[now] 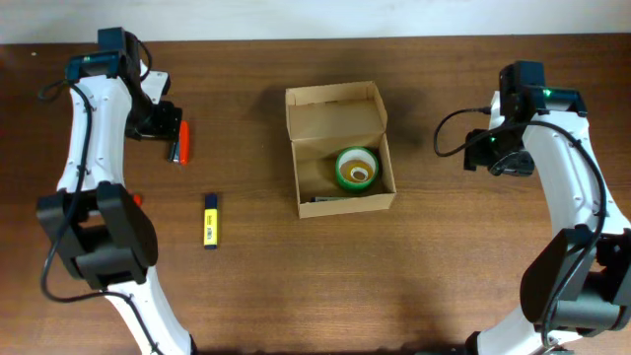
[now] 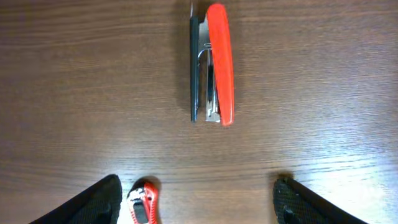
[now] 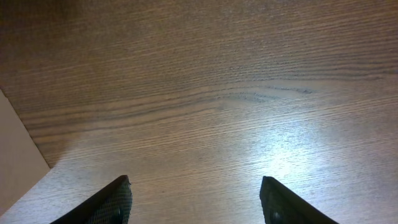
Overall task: Pack container
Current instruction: 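Withdraw the right gripper and grasp the red stapler with the left gripper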
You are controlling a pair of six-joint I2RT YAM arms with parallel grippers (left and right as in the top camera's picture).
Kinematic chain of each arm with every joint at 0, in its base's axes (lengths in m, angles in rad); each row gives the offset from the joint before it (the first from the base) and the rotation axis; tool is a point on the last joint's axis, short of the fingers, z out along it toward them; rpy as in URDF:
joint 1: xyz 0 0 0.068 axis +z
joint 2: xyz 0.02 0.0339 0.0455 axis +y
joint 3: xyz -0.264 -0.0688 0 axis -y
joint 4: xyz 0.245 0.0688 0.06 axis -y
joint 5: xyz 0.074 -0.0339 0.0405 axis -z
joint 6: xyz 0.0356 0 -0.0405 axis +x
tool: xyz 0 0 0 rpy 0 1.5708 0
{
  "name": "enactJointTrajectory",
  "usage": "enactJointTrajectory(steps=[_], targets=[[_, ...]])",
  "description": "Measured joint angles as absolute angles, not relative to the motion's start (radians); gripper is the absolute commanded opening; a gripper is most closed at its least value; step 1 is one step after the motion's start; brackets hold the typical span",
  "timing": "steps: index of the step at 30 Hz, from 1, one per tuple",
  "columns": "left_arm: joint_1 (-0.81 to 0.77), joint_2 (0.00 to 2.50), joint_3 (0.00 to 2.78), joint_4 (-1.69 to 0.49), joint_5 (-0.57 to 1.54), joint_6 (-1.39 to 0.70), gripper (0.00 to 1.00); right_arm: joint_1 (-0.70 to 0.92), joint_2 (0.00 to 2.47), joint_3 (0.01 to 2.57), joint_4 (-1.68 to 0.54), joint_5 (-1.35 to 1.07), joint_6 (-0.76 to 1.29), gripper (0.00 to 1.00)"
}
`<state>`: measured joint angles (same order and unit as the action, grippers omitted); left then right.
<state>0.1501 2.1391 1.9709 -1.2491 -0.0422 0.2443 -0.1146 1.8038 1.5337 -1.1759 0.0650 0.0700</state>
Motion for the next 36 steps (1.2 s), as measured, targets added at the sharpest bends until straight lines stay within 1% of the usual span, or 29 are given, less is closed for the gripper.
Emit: enactJointTrajectory(steps=[10,16,31,36], targets=[[0.143,2.291,1.972,-1.252,-0.014,0.244,0.77,-0.115,1.804,1.534,-1.176,0.062,0.071,0.67],[0.107,2.349,1.972,-1.217,-0.011,0.245,0.77,-0.115,1.804,1.534,-1.176,0.062,0.068,0.67],[0.131,2.350,1.974,-1.107,-0.046,0.301,0.78,-0.115,1.804,1.534,-1.199,0.062,0.066,0.67],[0.132,2.373,1.979,-1.112,-0.046,0.307,0.76,-0.115,1.804,1.534,-1.203,0.062,0.066,0.67]])
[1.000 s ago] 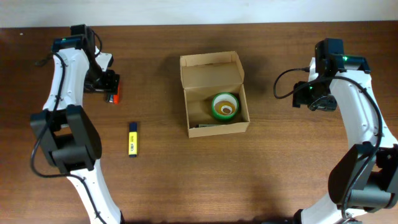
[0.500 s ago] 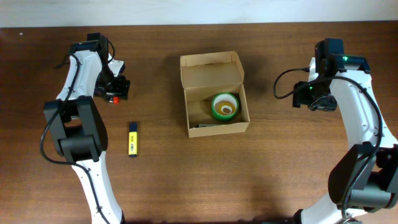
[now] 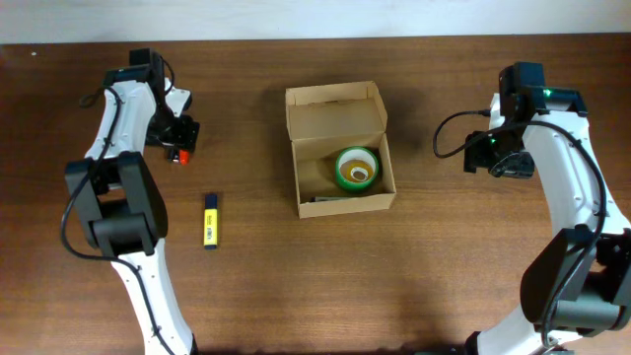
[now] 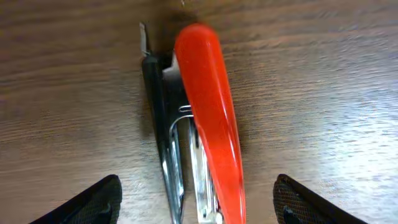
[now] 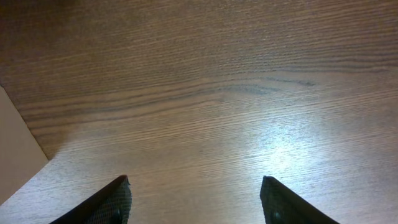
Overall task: Pack container
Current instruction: 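Withdraw the right gripper and grasp the red stapler with the left gripper, then carry the red stapler into the box and release it with the left gripper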
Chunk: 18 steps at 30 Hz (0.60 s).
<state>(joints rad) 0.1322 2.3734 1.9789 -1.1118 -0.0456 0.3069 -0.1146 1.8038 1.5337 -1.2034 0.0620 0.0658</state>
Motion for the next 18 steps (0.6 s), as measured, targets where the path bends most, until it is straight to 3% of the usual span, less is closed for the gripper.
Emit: enactJointTrajectory(steps=[3,5,7,9,12,18], targets=[[0.135,2.409,1.990,-1.128,-0.034,0.303,0.75,-0.115,1.804,1.534,-1.214,0.062,0.066,0.67],[0.135,2.409,1.990,-1.128,-0.034,0.295,0.70,-0.115,1.804,1.534,-1.215,0.062,0.065,0.67],[0.135,2.409,1.990,-1.128,-0.030,0.287,0.56,-0.115,1.804,1.534,-1.215,0.062,0.065,0.67],[0.135,2.410,1.990,-1.128,-0.026,0.281,0.27,-0.115,1.804,1.534,-1.215,0.062,0.064,0.67],[0.135,2.411,1.996,-1.129,-0.027,0.264,0.04,-0.115,1.804,1.534,-1.216,0.062,0.063,0.67],[0.135,2.420,2.026,-1.176,-0.035,0.250,0.02,-0.115,1.804,1.534,-1.214,0.062,0.059,0.67]])
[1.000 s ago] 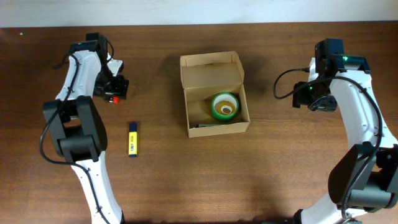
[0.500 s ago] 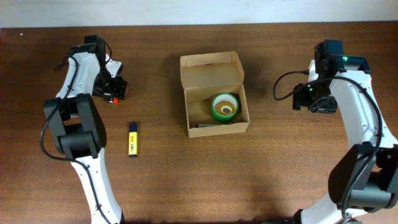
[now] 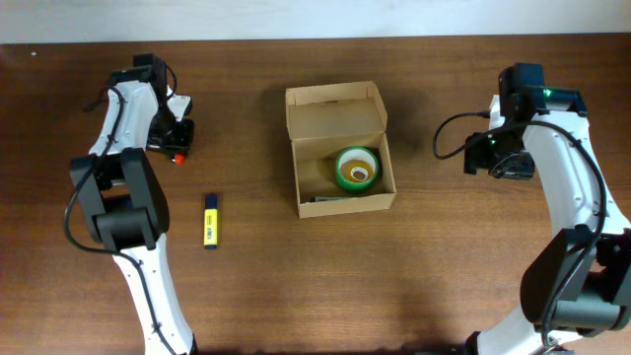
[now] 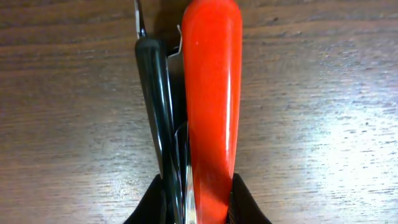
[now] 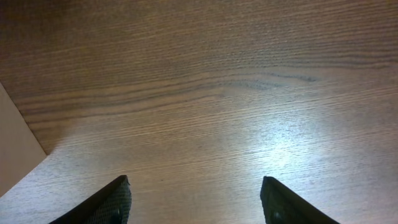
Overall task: Pack container
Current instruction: 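Carry the red stapler into the box and release it with the left gripper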
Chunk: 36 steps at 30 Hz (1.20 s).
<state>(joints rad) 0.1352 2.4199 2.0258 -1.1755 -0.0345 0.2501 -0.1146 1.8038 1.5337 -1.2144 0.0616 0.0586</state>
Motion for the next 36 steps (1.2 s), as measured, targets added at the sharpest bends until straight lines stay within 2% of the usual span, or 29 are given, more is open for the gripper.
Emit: enactJointTrajectory(steps=[8,13,19,20,24,31,36], targets=[[0.123,2.447,2.260,-1.330,-0.017,0.251,0.02,-0.115,1.804,1.534,-1.209,0.062,0.056,0.67],[0.020,2.439,2.362,-1.362,-0.007,0.279,0.02,-0.115,1.804,1.534,-1.209,0.062,0.055,0.67],[-0.129,2.259,2.362,-1.397,0.000,0.327,0.02,-0.115,1.804,1.534,-1.199,0.062,0.055,0.68],[-0.151,2.216,2.363,-1.404,0.000,0.338,0.01,-0.115,1.804,1.534,-1.199,0.062,0.055,0.72],[-0.255,2.074,2.366,-1.435,0.012,0.394,0.02,-0.115,1.804,1.534,-1.199,0.062,0.052,0.74],[-0.444,2.053,2.350,-1.476,0.049,0.585,0.01,-0.115,1.804,1.534,-1.199,0.062,0.052,0.74],[-0.521,2.053,2.168,-1.439,0.025,0.678,0.01,-0.115,1.804,1.534,-1.199,0.062,0.053,0.74]])
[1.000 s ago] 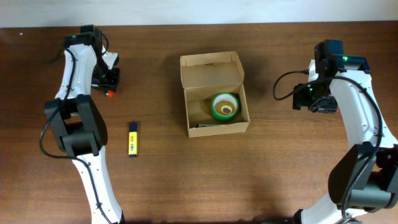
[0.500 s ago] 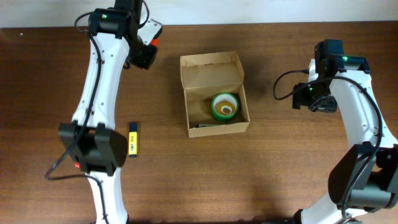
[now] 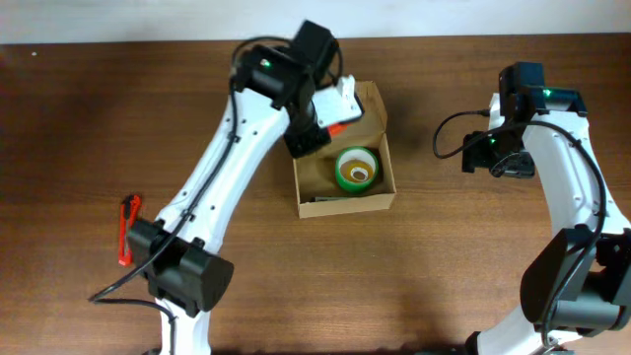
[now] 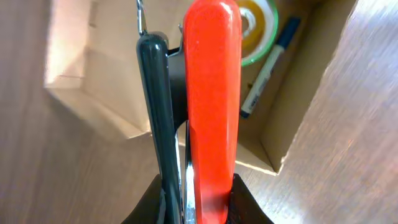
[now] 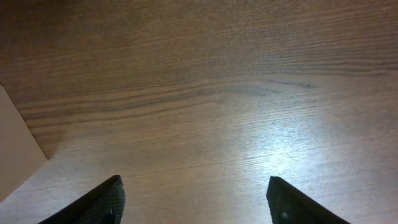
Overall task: Pack container
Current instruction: 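Carry the red stapler into the box and release it with the left gripper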
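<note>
The open cardboard box [image 3: 367, 97] sits mid-table, with a green tape roll [image 3: 356, 168] inside it. My left gripper [image 3: 317, 126] hangs over the box's back left part, shut on a red and black stapler [image 3: 338, 126]. The left wrist view shows the stapler [image 4: 208, 93] clamped in that gripper [image 4: 198, 200], above the box [image 4: 305, 106], the tape roll [image 4: 260, 25] and a blue and white marker [image 4: 268, 67]. My right gripper [image 3: 498, 158] stands open over bare wood right of the box, its fingertips [image 5: 87, 205] far apart.
A red box cutter [image 3: 125, 229] lies on the table at the far left. The left arm [image 3: 222, 187] slants from the front left up to the box. A corner of the box [image 5: 13, 149] shows at the left edge of the right wrist view.
My left gripper, shut on the stapler at the table's far left, now holds it in the air over the box. The yellow highlighter no longer shows. The right arm has not moved.
My left gripper stood open above the stapler lying at the far left. Then it was lower, with the stapler between its fingers, and then shut on it. Now the stapler is off the table and over the box. The right gripper stayed open throughout.
</note>
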You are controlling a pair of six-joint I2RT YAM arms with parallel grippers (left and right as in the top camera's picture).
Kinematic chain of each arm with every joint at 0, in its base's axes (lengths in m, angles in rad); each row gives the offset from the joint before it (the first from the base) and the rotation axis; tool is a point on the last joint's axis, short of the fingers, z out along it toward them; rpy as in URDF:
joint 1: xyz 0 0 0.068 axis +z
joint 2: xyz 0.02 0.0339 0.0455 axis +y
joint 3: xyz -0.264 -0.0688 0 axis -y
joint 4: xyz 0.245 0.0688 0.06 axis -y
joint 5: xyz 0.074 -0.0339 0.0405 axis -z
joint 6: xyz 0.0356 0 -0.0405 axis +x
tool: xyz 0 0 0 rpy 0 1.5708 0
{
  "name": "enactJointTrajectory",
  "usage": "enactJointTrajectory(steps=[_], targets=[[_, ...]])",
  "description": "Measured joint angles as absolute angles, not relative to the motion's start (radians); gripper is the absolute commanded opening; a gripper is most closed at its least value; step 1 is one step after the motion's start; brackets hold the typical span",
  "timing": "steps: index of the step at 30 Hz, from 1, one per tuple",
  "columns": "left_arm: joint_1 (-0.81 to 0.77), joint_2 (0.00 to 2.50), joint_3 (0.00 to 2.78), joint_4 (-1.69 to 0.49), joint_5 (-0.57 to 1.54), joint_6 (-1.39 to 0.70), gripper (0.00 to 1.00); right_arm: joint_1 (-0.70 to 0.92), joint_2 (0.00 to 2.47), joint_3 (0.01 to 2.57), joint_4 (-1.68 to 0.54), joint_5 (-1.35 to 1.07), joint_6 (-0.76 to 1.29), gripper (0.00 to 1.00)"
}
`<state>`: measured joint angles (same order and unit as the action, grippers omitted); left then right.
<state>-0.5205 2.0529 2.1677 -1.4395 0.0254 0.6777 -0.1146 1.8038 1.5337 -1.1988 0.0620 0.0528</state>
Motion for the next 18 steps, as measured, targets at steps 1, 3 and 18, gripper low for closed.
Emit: enactJointTrajectory(steps=[1,3,18], targets=[[-0.527,2.053,2.131,-1.426,0.014,0.689,0.01,-0.115,1.804,1.534,-1.199,0.062,0.052,0.74],[-0.543,2.053,2.046,-1.391,-0.013,0.701,0.01,-0.115,1.804,1.534,-1.204,0.062,0.052,0.74],[-0.585,2.104,1.919,-1.306,-0.052,0.740,0.01,-0.289,1.465,1.532,-1.249,0.047,0.043,0.75]])
